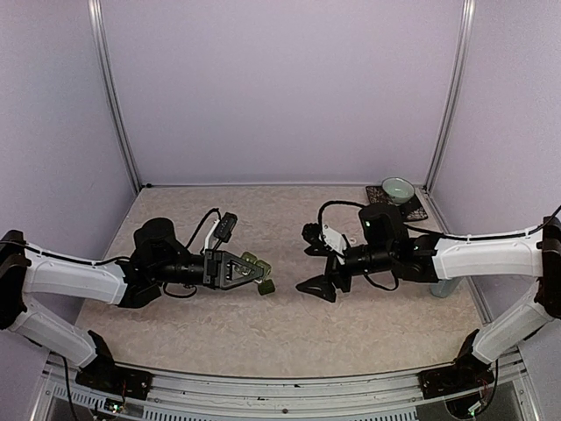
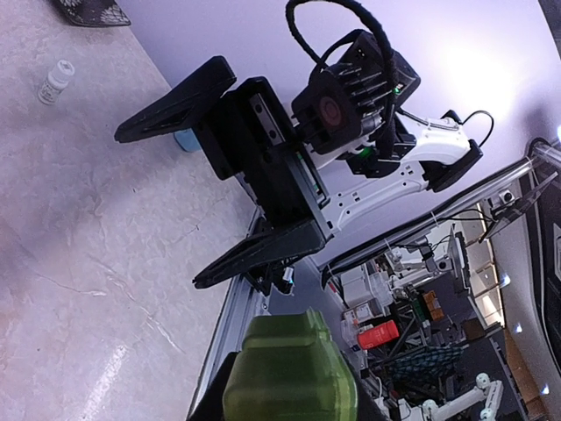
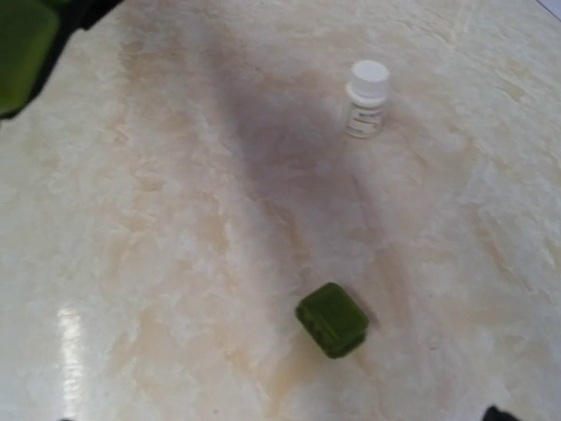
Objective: Sort the pills into containers
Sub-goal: Adjust the pill container at the center of the board.
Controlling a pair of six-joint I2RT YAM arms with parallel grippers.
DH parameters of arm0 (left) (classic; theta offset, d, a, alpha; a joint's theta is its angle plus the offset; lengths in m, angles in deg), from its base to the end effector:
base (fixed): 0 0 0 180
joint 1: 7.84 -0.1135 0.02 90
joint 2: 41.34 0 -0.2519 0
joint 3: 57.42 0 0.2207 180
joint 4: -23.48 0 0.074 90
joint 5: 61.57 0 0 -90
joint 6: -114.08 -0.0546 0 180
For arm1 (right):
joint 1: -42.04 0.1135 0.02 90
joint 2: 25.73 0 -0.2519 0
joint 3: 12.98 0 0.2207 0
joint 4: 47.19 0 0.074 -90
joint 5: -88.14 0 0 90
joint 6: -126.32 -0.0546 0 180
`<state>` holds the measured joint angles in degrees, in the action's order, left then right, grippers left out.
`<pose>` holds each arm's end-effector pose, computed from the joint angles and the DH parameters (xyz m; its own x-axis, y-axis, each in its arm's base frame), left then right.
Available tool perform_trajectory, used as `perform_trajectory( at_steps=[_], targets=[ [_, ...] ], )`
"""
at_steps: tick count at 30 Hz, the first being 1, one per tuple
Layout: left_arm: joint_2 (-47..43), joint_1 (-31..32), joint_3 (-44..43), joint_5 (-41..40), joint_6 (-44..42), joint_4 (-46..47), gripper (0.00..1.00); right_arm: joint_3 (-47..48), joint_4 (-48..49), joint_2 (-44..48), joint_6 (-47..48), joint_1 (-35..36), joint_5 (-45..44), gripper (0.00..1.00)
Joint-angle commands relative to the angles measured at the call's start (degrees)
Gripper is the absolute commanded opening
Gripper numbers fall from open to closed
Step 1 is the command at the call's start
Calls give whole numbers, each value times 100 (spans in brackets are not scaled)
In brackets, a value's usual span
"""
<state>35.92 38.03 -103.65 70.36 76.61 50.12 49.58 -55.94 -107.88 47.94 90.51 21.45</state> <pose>0.1603 -0.2177 0.2367 -0.8244 0.0018 -0.5660 0.5648 0.0678 -0.8225 0.1846 0.2410 0.2301 -0.1233 -0.4182 -0.8999 -0.9630 0.2695 0.0067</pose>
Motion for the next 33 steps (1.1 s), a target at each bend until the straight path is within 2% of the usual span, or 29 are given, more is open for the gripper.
perform_trajectory(
  at_steps=[1,7,14,20,33],
  targets=[
    [-23,-34,16,216,125,271,13,-177,264,262,52,-31,419,99],
    [-12,-12,-272,-804,-32,-1121,12,64,28,391,168,170,-65,97],
    [110,80,-245,-1064,198,-771,13,450,-298,34,400,656,-724,97],
    [24,12,-112,-1529,201,-1053,16,647,-500,-345,370,709,-1357,97],
    [-457,-400,630,-2323,516,-1271,16,1345,-786,-1319,9,463,-1024,95]
  ],
)
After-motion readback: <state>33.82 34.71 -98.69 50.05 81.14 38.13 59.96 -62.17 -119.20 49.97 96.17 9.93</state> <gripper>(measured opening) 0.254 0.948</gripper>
